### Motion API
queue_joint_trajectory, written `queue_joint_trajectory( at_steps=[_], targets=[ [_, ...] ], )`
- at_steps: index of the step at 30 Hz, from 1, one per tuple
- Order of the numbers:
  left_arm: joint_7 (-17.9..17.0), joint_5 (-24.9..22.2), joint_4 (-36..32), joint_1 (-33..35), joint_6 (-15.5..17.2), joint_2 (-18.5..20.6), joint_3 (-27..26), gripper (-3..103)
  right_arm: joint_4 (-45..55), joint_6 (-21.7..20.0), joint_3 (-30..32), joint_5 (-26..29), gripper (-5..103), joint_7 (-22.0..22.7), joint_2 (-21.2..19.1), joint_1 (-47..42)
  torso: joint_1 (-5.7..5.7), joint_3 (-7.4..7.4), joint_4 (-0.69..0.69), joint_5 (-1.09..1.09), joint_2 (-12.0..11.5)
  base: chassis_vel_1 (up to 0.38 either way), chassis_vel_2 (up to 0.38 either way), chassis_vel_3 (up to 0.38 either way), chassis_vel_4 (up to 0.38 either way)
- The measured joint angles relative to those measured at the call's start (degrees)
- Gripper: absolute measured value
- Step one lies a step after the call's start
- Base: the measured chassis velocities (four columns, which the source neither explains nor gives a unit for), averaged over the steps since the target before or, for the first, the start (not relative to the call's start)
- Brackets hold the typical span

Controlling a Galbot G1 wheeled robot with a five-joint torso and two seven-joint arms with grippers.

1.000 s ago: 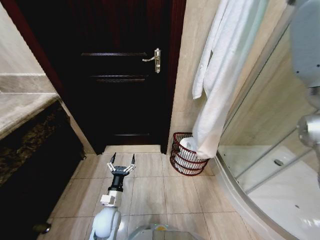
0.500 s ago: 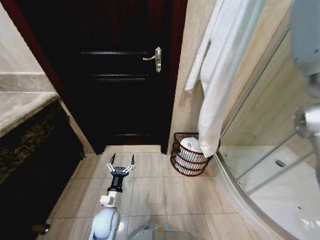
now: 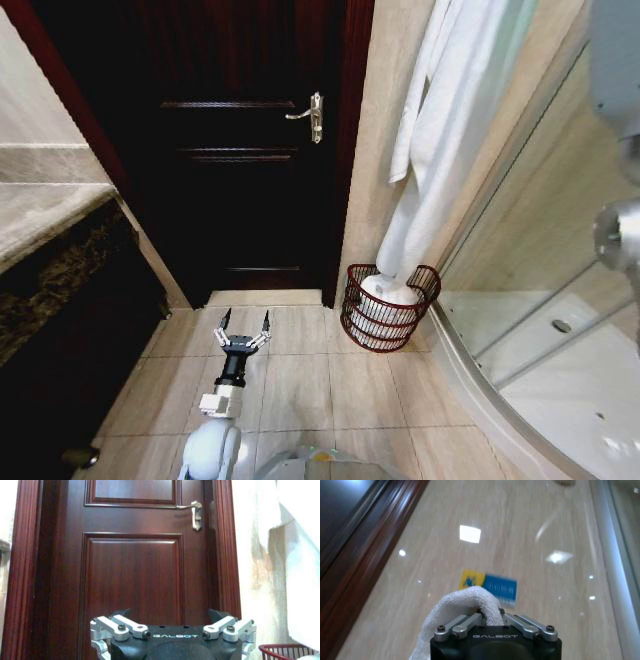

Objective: Discard the used towel into the hamper.

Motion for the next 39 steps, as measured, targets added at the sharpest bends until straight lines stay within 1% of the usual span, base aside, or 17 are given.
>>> queue_joint_trajectory(
  at_steps=[2, 5, 6, 7, 10, 11, 13, 16, 18, 19, 21, 23, 25, 27, 31, 36, 39],
  targets=[
    [0.0, 0.6, 0.0, 0.1, -0.2, -0.6, 0.1, 100, 1.0, 0.6, 0.8, 0.3, 5, 0.3, -0.5, -2.4, -0.24, -0.37, 0.00, 0.04, -0.7, 0.000, 0.000, 0.000, 0.000],
    [0.1, 1.0, 0.0, 0.1, -0.3, -0.9, 0.1, 100, 1.6, 0.9, 1.1, 0.6, 5, 0.3, -0.9, -3.8, -0.36, -0.64, 0.01, 0.02, -1.0, 0.000, 0.000, 0.000, 0.000],
    [0.1, 1.5, -0.1, 0.2, -0.4, -1.0, 0.1, 100, 2.2, 1.8, 1.4, 0.7, 5, 0.3, -1.6, -5.4, -0.55, -0.98, 0.01, -0.01, -1.5, 0.000, 0.000, 0.000, 0.000],
    [0.1, 1.5, -0.1, 0.2, -0.4, -1.0, 0.1, 100, 2.2, 1.8, 1.4, 0.7, 5, 0.3, -1.6, -5.4, -0.55, -0.98, 0.01, -0.01, -1.5, 0.000, 0.000, 0.000, 0.000],
    [0.1, 2.5, -0.2, 0.3, -0.4, -1.0, 0.5, 100, 3.7, 3.1, 1.8, 1.2, 5, 0.3, -3.1, -9.2, -0.89, -1.74, 0.01, 0.02, -2.6, 0.000, 0.000, 0.000, 0.000],
    [0.1, 2.5, -0.2, 0.3, -0.4, -1.0, 0.5, 100, 3.7, 3.1, 1.8, 1.2, 5, 0.3, -3.1, -9.2, -0.89, -1.74, 0.01, 0.02, -2.6, 0.000, 0.000, 0.000, 0.000],
    [0.2, 3.4, -0.1, 0.3, -0.5, -1.0, 0.9, 100, 6.0, 3.7, 2.3, 2.1, 5, 0.3, -4.6, -12.5, -1.11, -2.22, -0.01, 0.02, -3.4, 0.000, 0.000, 0.000, 0.000],
    [0.4, 4.1, -0.1, 0.2, -0.6, -1.0, 1.1, 100, 7.1, 4.4, 2.6, 3.2, 5, 0.4, -5.2, -14.7, -1.31, -2.45, -0.01, 0.02, -3.8, 0.000, 0.000, 0.000, 0.000],
    [0.7, 4.7, -0.1, 0.3, -0.7, -1.0, 1.3, 100, 9.3, 5.3, 3.5, 4.6, 5, 1.3, -5.9, -18.4, -1.58, -2.87, 0.00, 0.02, -4.5, 0.000, 0.000, 0.000, 0.000],
    [0.7, 4.7, -0.1, 0.3, -0.7, -1.0, 1.3, 100, 9.3, 5.3, 3.5, 4.6, 5, 1.3, -5.9, -18.4, -1.58, -2.87, 0.00, 0.02, -4.5, 0.000, 0.000, 0.000, 0.000],
    [0.9, 4.9, -0.1, 0.3, -0.8, -1.0, 1.4, 100, 11.5, 5.7, 4.3, 5.5, 5, 1.9, -6.8, -21.7, -1.83, -3.33, 0.00, 0.00, -5.2, 0.000, 0.000, 0.000, 0.000],
    [0.9, 4.9, -0.1, 0.3, -0.8, -1.0, 1.4, 100, 12.4, 6.2, 4.8, 5.7, 5, 1.9, -7.1, -23.4, -1.92, -3.57, 0.00, 0.01, -5.5, 0.000, 0.000, 0.000, 0.000],
    [0.9, 4.9, 0.0, 0.3, -1.0, -1.0, 1.4, 100, 13.6, 8.3, 5.9, 6.0, 5, 1.9, -7.4, -27.2, -2.08, -4.14, -0.01, 0.02, -6.2, 0.000, 0.000, 0.000, 0.000],
    [0.9, 4.9, 0.0, 0.2, -1.0, -1.0, 1.4, 100, 13.8, 8.6, 6.1, 6.1, 5, 1.9, -7.4, -27.9, -2.13, -4.25, -0.01, 0.02, -6.4, 0.000, 0.000, 0.000, 0.000],
    [0.9, 4.6, 0.3, 0.2, -1.6, -1.0, 1.4, 100, 15.4, 10.3, 8.6, 6.2, 5, 1.9, -7.2, -33.4, -2.50, -4.97, 0.01, 0.02, -7.5, 0.000, 0.000, 0.000, 0.000],
    [0.9, 4.4, 0.9, 0.1, -2.2, -1.0, 1.3, 100, 17.3, 11.0, 10.6, 6.3, 5, 2.1, -6.9, -37.4, -2.82, -5.56, 0.00, 0.00, -8.4, 0.000, 0.000, 0.000, 0.000],
    [0.9, 4.4, 1.5, -0.1, -2.4, -1.0, 1.3, 100, 19.5, 11.0, 12.0, 6.3, 5, 2.5, -7.2, -41.8, -2.99, -6.25, 0.00, 0.02, -9.3, 0.000, 0.000, 0.000, 0.000]
  ],
)
